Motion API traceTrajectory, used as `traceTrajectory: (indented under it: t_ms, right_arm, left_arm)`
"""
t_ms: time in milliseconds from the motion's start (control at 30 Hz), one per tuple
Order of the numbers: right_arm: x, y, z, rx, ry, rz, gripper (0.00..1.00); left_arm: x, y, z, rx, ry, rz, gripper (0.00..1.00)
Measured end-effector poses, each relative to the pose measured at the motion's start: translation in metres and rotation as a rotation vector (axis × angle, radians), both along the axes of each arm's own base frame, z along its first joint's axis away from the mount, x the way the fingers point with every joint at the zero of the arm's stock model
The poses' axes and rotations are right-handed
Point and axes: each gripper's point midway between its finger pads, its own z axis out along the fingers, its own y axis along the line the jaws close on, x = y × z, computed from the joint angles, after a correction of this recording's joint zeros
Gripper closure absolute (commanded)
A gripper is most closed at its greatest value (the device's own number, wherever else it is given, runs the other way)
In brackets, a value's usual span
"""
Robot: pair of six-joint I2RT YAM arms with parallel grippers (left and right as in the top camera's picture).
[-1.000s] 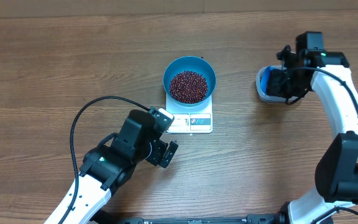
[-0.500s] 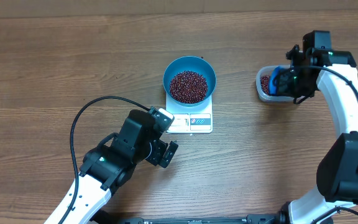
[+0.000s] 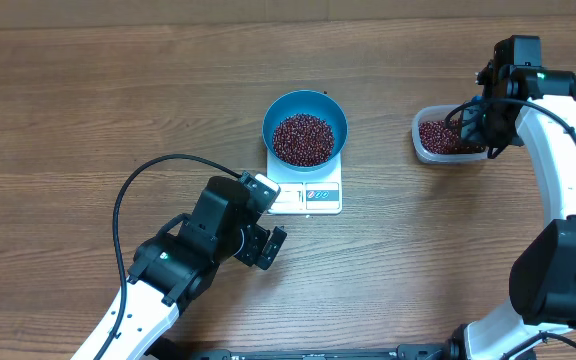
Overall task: Scoop item into bowl and weigh 150g on scale
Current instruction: 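Lower the scoop into the tub and scoop beans with the right gripper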
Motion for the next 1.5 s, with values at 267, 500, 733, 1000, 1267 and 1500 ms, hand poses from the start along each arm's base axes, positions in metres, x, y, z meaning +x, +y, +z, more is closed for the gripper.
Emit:
traceTrajectory:
  t_ms: [267, 500, 733, 1000, 1267, 1500]
  right_arm:
    - [-0.006, -0.005, -0.005, -0.033, 0.028, -0.007, 0.96]
    - [-0.011, -0.005, -0.015, -0.028, 0.076, -0.006, 0.96]
    - [-0.018, -0.002, -0.029, -0.027, 0.125, 0.001, 0.96]
    - [-0.021, 0.009, -0.034, -0.032, 0.145, 0.06, 0.96]
    - [-0.022, 0.036, -0.037, -0.042, 0.163, 0.183, 0.96]
    - [-0.026, 0.037, -0.045, -0.046, 0.199, 0.2, 0.96]
  left_arm:
    - [0.0, 0.0, 0.0, 0.0, 0.0, 0.0, 0.01]
    - [0.0, 0.0, 0.0, 0.0, 0.0, 0.0, 0.0]
    - [0.0, 0.0, 0.0, 0.0, 0.0, 0.0, 0.01]
    - [0.0, 0.0, 0.0, 0.0, 0.0, 0.0, 0.0]
    - [0.0, 0.0, 0.0, 0.0, 0.0, 0.0, 0.0]
    - [0.0, 0.0, 0.0, 0.0, 0.0, 0.0, 0.0]
